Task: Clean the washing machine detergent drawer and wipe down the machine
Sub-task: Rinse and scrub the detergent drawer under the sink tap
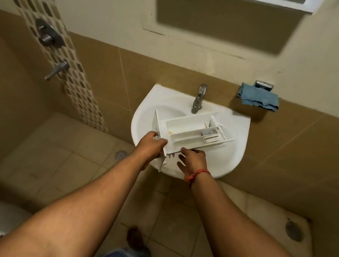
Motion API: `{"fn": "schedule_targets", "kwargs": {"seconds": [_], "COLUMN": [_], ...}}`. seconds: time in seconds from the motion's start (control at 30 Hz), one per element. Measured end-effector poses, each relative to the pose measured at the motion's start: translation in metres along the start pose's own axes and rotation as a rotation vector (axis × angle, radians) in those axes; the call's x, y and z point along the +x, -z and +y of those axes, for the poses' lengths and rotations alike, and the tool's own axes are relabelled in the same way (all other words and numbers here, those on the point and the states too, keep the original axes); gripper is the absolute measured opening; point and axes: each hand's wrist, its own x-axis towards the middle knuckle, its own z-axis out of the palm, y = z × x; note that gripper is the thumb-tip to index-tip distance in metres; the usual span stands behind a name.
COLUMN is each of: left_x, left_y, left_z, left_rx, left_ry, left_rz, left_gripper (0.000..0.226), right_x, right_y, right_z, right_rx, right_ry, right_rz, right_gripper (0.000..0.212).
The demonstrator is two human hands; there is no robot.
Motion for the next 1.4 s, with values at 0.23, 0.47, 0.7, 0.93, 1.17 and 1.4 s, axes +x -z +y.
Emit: {"fn": "schedule_targets", "kwargs": {"seconds": [0.23, 0.47, 0.7, 0.93, 1.17, 1.4], "left_x": [0.065, 0.115, 0.138, 0.141, 0.139, 0.142], "left_y": [-0.006, -0.014, -0.020, -0.023, -0.028, -0.025], "left_z": [0.025, 0.026, 0.017, 0.011, 0.008, 0.010], "left_rx": [0.101, 0.192, 0.248, 0.102, 0.076, 0.092], "left_ry": [0.053, 0.097, 0.102, 0.157, 0.173, 0.157], "left_rz": [-0.131, -0.181, -0.142, -0.078, -0.032, -0.054], "left_gripper": [0.035, 0.042, 0.049, 0.044, 0.041, 0.041], "right_x": [0.045, 0.078, 0.126, 0.171, 0.200, 0.197], "right_y": [0.022, 0.038, 0.010, -0.038, -0.060, -0.033], "right_z": [-0.037, -0.059, -0.120, -0.181, -0.202, -0.221], "right_rx": [-0.158, -0.529, -0.795, -0.968, -1.271, -1.601], "right_ry": [-0.004, 0.244, 0.415, 0.501, 0.521, 0.673], "right_rz": [0.099, 0.465, 0.220, -0.048, -0.025, 0.088], "right_gripper": [0.017, 0.014, 0.028, 0.043, 0.046, 0.023]}}
